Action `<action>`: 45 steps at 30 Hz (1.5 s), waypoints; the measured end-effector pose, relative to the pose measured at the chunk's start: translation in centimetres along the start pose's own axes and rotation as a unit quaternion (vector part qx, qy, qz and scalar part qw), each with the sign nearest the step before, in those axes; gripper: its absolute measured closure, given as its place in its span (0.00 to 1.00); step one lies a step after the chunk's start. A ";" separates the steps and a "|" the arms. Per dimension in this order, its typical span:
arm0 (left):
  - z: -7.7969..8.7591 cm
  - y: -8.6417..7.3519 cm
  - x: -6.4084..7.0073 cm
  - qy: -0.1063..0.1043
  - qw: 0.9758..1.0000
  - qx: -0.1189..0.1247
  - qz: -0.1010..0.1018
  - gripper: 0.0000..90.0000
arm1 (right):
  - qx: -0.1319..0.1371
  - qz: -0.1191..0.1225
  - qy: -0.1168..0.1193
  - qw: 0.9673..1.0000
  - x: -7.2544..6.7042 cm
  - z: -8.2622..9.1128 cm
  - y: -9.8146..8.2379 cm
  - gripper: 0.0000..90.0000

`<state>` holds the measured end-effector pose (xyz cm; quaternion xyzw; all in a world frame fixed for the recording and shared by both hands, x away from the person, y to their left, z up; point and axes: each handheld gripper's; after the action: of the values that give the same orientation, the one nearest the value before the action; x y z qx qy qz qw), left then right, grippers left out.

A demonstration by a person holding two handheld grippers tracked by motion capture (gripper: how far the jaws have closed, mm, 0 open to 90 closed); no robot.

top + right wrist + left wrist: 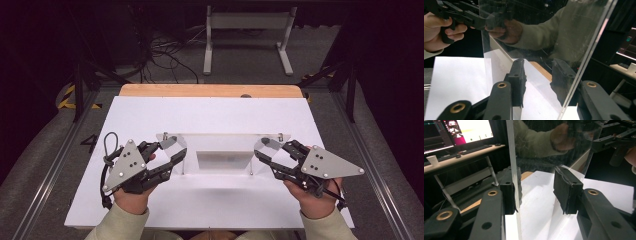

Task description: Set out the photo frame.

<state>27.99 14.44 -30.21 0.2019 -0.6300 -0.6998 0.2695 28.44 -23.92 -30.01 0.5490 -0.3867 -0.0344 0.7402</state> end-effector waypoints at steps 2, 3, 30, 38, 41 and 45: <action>0.2 0.2 0.2 -0.001 1.000 0.000 0.002 0.63 | 0.000 -0.005 0.002 1.000 -0.1 0.2 0.2 0.67; 0.3 0.3 0.3 -0.004 1.000 -0.003 0.002 0.63 | -0.001 -0.007 0.003 1.000 -0.1 0.3 0.3 0.67; -0.5 0.1 0.1 -0.002 1.000 -0.003 0.015 0.61 | 0.007 -0.070 0.007 0.998 0.6 0.3 0.1 0.62; -1.0 -0.6 -0.8 0.018 0.999 -0.016 0.037 0.53 | 0.001 -0.088 0.002 0.996 0.8 -0.5 -1.2 0.60; -1.2 -0.8 -1.1 0.025 0.999 -0.023 0.040 0.48 | -0.004 -0.094 0.006 0.996 0.9 -0.9 -1.7 0.61; -1.1 -1.0 -1.7 0.037 0.998 -0.027 0.052 0.43 | -0.010 -0.102 0.009 0.995 0.9 -1.4 -2.4 0.61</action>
<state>29.87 14.77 -31.45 0.1872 -0.6099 -0.6940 0.3337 30.82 -24.17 -31.70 0.5782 -0.3216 -0.1088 0.7419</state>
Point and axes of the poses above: each handheld gripper's, and its own axes: z roughly backward along the jaws, y roughly out of its top, x roughly to its right, and after that the axes turned 13 degrees about z, right-handed
